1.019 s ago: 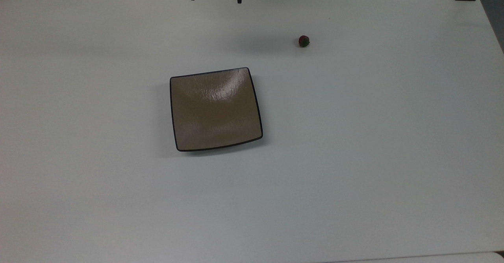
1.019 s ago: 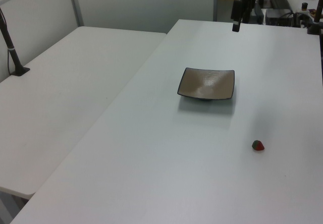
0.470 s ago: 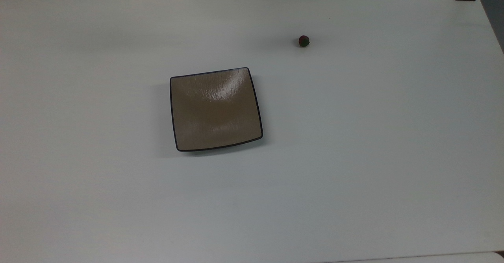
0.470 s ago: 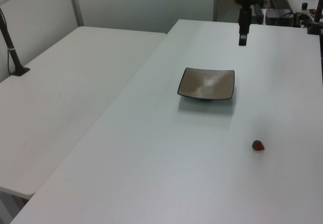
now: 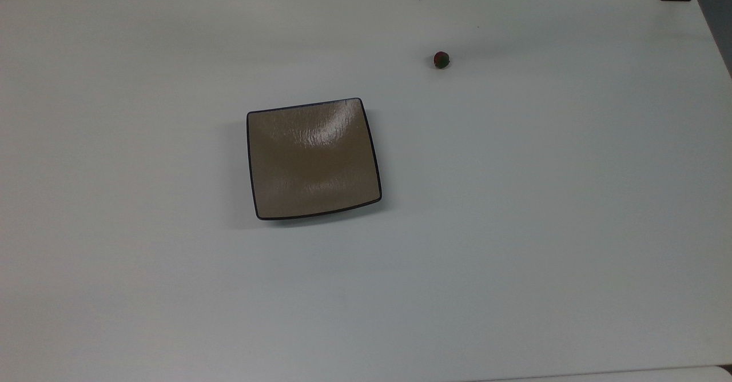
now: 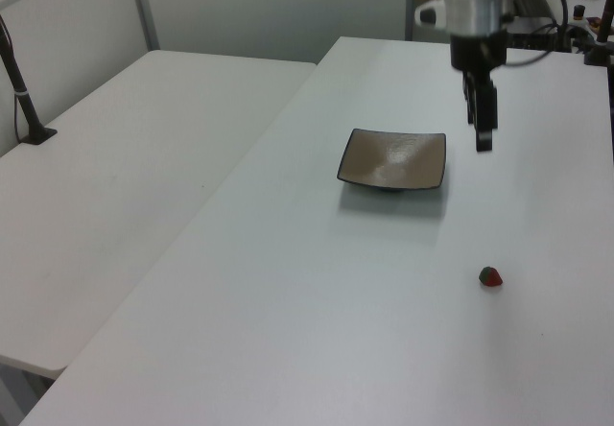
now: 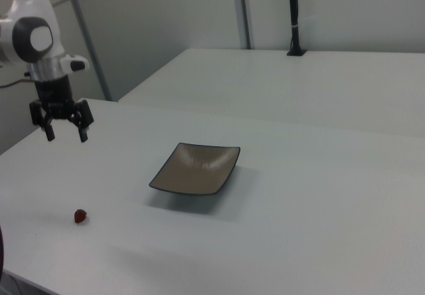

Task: Strawberries on a ceramic plate
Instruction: 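Move the open gripper over the red strawberry and lower it, then close the gripper on the red strawberry and lift it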

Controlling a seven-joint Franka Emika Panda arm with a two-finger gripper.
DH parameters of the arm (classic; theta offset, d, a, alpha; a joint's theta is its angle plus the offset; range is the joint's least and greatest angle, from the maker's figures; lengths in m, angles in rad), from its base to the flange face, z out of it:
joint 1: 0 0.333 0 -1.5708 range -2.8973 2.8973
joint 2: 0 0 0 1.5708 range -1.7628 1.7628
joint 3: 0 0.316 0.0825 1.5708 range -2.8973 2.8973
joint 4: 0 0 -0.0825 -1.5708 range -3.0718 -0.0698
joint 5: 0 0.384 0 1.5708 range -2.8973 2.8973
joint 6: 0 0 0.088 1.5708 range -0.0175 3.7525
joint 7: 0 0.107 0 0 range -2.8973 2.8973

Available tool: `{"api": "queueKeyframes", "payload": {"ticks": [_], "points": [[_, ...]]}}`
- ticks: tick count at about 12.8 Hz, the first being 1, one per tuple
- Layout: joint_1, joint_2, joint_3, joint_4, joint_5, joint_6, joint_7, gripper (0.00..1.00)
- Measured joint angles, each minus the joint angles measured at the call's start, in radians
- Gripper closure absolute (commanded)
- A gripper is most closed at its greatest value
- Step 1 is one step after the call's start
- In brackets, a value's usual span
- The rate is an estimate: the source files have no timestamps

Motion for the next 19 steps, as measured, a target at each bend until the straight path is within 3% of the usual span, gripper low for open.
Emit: {"api": "queueKeyframes", "payload": {"ticks": [8,16,17,19], "points": [[0.06,0.186,0.002,-0.073,0.0,0.007,0.032,0.0],[0.063,0.205,0.003,-0.275,0.0,0.318,0.032,0.0],[0.064,0.207,0.003,-0.286,0.0,0.336,0.032,0.05],[0.065,0.215,0.004,-0.295,0.0,0.36,0.032,0.24]]}}
